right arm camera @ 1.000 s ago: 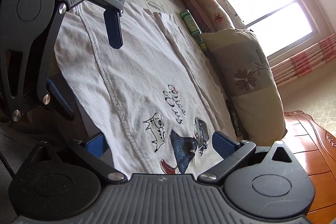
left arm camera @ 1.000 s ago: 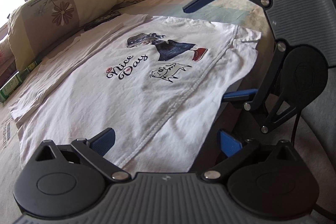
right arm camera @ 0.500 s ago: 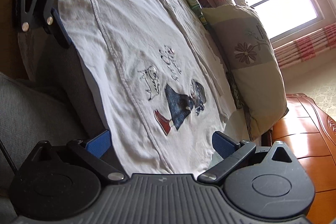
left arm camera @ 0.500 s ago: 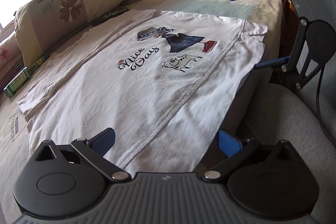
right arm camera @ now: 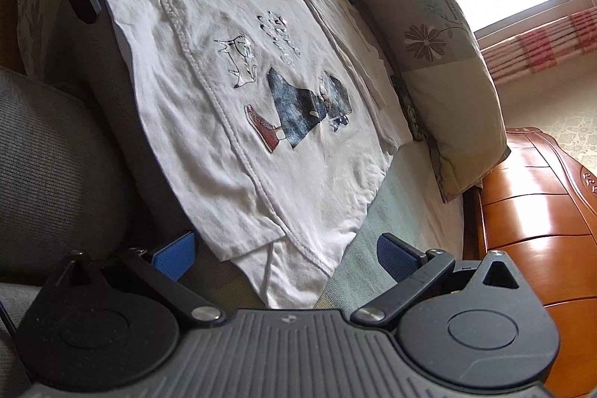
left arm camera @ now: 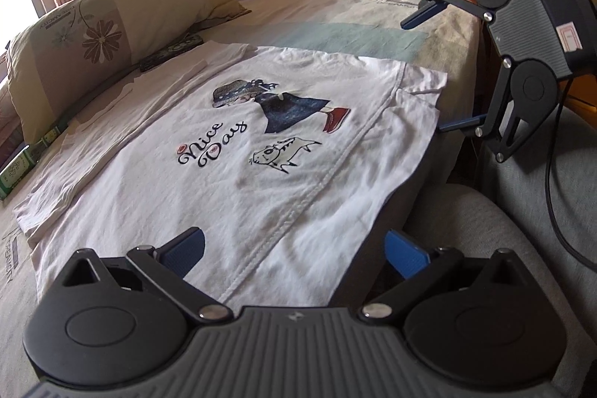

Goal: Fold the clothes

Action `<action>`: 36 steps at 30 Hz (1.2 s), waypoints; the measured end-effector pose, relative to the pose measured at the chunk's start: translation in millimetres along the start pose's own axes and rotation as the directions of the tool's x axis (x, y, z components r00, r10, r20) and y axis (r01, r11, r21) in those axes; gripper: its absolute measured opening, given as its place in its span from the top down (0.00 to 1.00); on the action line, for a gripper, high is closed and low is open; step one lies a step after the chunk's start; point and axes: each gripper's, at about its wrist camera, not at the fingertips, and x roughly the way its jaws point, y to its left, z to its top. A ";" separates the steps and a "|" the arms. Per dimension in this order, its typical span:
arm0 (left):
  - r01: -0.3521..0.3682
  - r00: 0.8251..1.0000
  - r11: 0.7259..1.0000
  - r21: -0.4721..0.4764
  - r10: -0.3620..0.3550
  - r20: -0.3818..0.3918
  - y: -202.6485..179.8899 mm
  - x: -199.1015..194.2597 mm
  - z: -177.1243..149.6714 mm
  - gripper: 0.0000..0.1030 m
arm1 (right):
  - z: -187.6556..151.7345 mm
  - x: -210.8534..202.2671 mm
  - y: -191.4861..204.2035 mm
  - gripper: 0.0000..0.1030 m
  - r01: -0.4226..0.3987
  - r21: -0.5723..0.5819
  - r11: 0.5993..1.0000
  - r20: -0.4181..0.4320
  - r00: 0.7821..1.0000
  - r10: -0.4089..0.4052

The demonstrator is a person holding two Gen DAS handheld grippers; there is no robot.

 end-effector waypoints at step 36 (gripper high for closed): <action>-0.148 0.952 0.981 0.123 0.175 -0.251 33.3 -41.0 -62.1 0.01 | 74.1 -13.7 5.9 0.00 -0.149 0.032 0.988 0.257 0.957 0.136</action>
